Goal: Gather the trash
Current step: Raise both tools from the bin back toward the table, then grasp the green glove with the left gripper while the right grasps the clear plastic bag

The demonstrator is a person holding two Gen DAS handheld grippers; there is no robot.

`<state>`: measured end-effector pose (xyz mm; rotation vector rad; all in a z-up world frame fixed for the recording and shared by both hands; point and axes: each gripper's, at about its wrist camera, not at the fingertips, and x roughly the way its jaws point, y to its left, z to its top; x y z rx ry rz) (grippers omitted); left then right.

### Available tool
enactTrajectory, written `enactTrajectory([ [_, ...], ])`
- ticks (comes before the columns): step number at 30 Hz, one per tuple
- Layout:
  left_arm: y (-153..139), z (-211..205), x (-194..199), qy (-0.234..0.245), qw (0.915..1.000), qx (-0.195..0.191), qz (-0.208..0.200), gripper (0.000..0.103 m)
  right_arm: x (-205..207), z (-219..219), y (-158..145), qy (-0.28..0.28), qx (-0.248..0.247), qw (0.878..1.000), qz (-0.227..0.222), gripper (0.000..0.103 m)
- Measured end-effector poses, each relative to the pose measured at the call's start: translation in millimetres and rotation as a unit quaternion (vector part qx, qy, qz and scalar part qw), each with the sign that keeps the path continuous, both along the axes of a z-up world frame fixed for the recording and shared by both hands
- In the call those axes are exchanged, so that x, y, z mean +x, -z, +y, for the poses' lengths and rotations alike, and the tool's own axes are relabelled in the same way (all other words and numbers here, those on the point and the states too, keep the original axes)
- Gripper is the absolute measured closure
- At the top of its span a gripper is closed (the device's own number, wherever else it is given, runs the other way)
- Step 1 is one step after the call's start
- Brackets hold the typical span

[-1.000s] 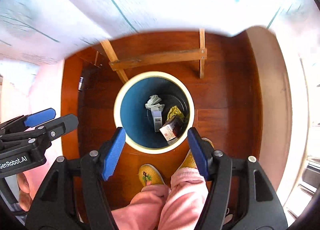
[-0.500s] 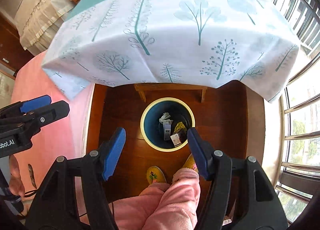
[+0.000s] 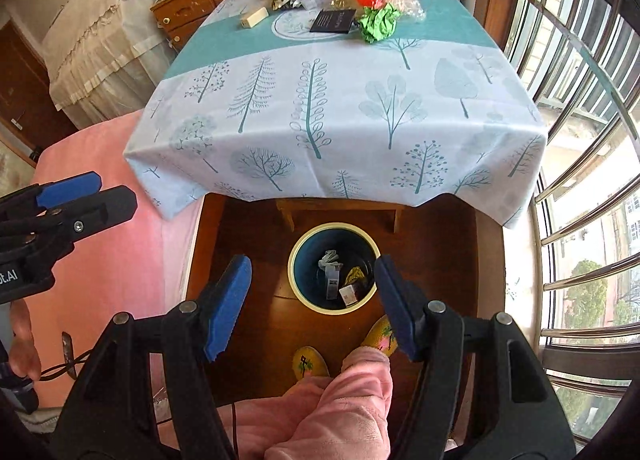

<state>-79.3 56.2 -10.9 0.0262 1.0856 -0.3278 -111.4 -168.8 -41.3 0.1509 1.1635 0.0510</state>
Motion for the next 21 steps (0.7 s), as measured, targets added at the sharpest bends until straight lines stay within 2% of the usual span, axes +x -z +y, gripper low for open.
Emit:
enactTrajectory([
  [5,-44,-3,-3,0.008,0.9986,0.015,-0.050,0.026,2,-5,-45,0.012,-0.023,0.998,-0.049,0.042],
  [10,-79,-3,0,0.016,0.9958,0.013,-0.090,0.026,5,-8,-92,0.025,-0.042,0.994,-0.101,0.042],
  [15,-98,-4,11,0.021,0.9937,0.004,-0.110,0.026,10,-12,-124,0.034,-0.052,0.989,-0.133,0.042],
  [21,-111,-9,34,0.025,0.9925,0.003,-0.120,0.026,27,-14,-145,0.039,-0.063,0.986,-0.151,0.041],
])
